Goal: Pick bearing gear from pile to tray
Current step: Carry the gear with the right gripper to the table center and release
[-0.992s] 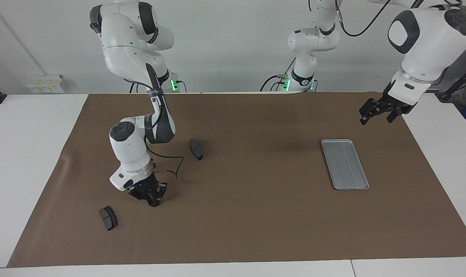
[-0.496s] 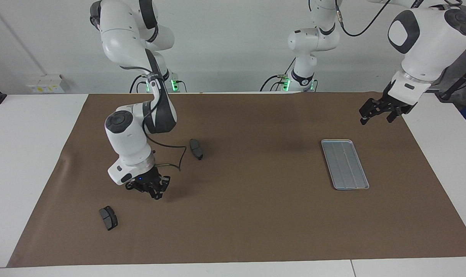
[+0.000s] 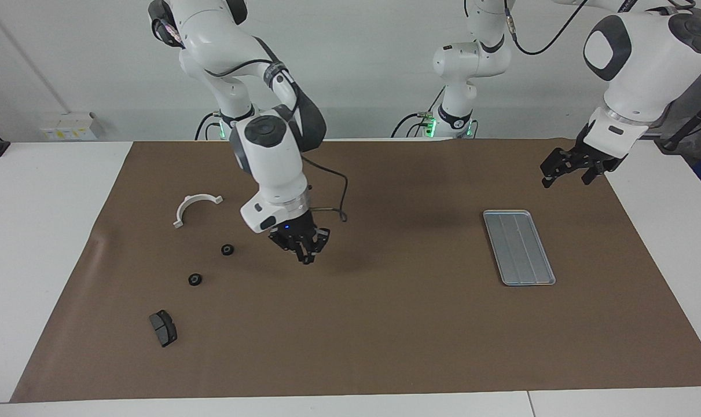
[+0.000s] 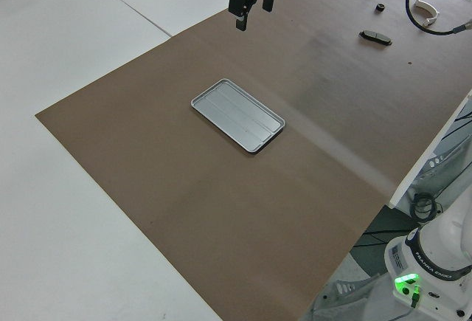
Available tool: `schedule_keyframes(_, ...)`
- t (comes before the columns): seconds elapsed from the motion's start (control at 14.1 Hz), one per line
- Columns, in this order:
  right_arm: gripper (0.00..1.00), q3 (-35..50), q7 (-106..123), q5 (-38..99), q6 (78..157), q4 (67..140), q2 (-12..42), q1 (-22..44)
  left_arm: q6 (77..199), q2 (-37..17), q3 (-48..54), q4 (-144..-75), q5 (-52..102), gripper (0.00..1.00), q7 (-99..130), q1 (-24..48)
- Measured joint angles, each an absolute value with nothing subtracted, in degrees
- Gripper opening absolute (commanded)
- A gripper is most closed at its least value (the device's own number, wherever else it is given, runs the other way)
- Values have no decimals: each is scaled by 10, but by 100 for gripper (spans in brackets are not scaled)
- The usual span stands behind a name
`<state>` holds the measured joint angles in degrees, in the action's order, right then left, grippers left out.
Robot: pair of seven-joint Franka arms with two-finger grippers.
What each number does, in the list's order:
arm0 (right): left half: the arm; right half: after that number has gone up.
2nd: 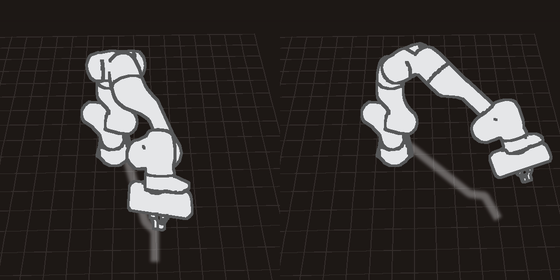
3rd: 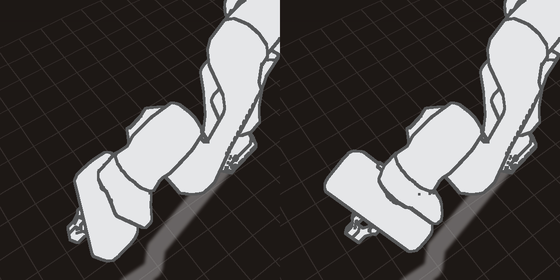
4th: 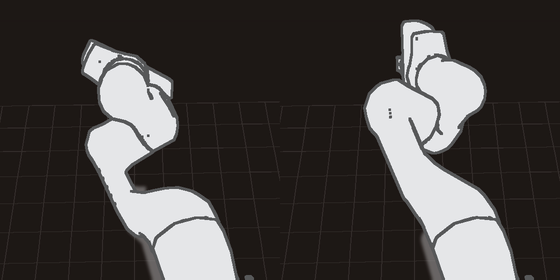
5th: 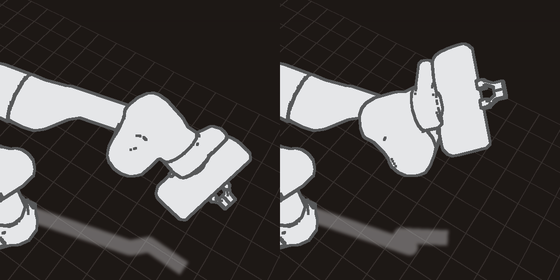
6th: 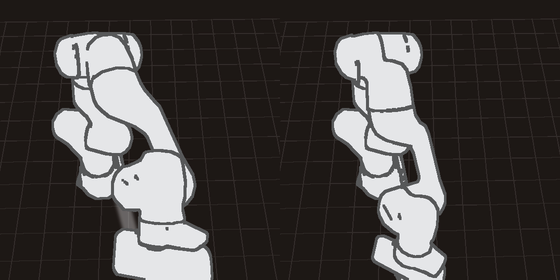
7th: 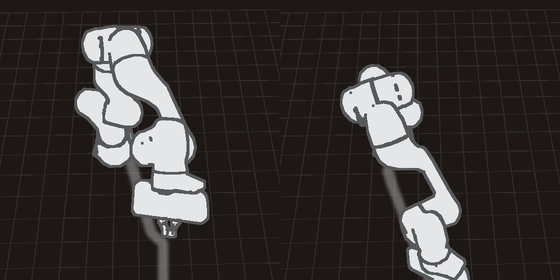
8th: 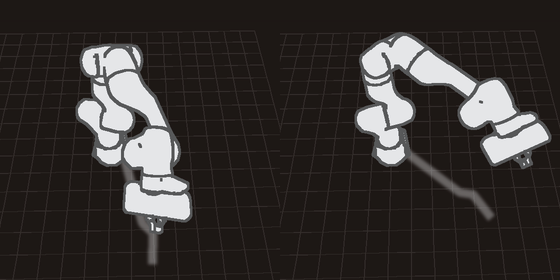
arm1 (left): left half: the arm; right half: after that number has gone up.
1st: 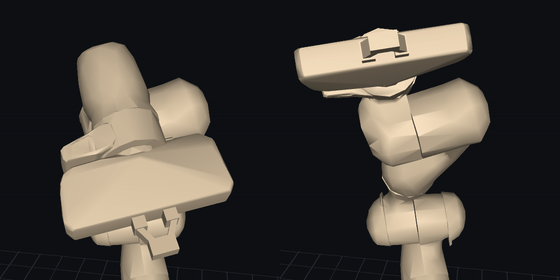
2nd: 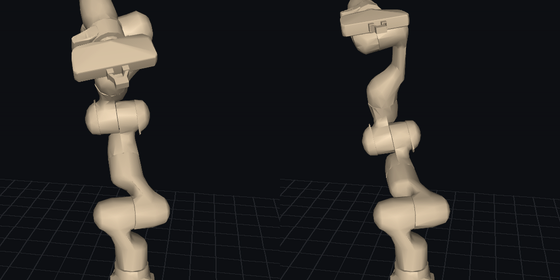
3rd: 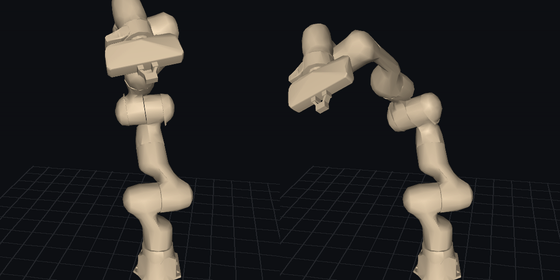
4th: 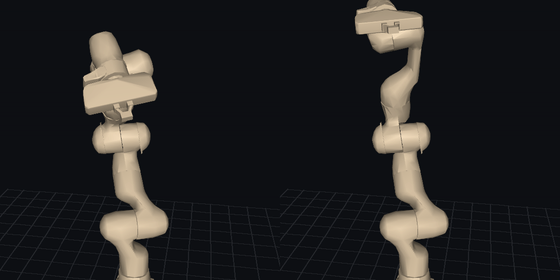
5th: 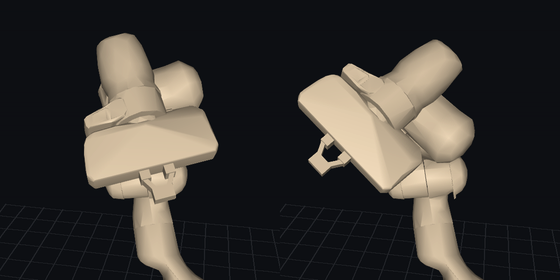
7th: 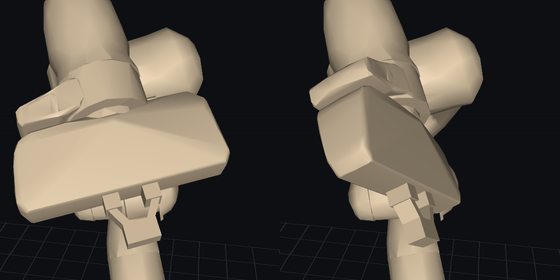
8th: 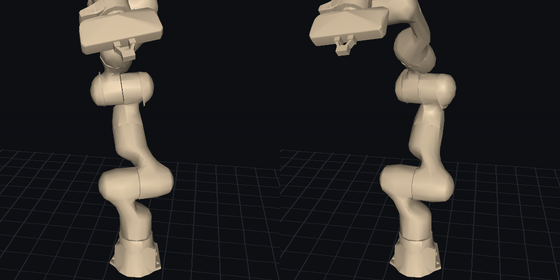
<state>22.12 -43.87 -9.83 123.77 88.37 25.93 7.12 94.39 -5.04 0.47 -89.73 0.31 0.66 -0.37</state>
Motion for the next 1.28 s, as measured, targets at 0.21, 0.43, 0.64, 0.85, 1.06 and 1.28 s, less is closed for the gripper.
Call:
schedule_keyframes(0.21,0,263,-558,-177,1264,884,295,92,944,-50,5,-897,3,100,7,-4)
schedule_keyframes(0.43,0,291,-685,-297,1300,883,351,114,944,-50,6,-897,3,100,7,-3)
schedule_keyframes(0.64,0,312,-750,-358,1318,882,390,120,944,-50,9,-897,3,100,7,-3)
schedule_keyframes(0.85,4,313,-755,-364,1318,884,395,120,945,-50,9,-897,3,100,7,-3)
schedule_keyframes(1.06,50,314,-755,-364,1320,895,395,120,951,-50,11,-897,3,100,7,2)
schedule_keyframes(1.28,100,314,-755,-364,1322,906,395,120,961,-50,11,-899,3,100,7,17)
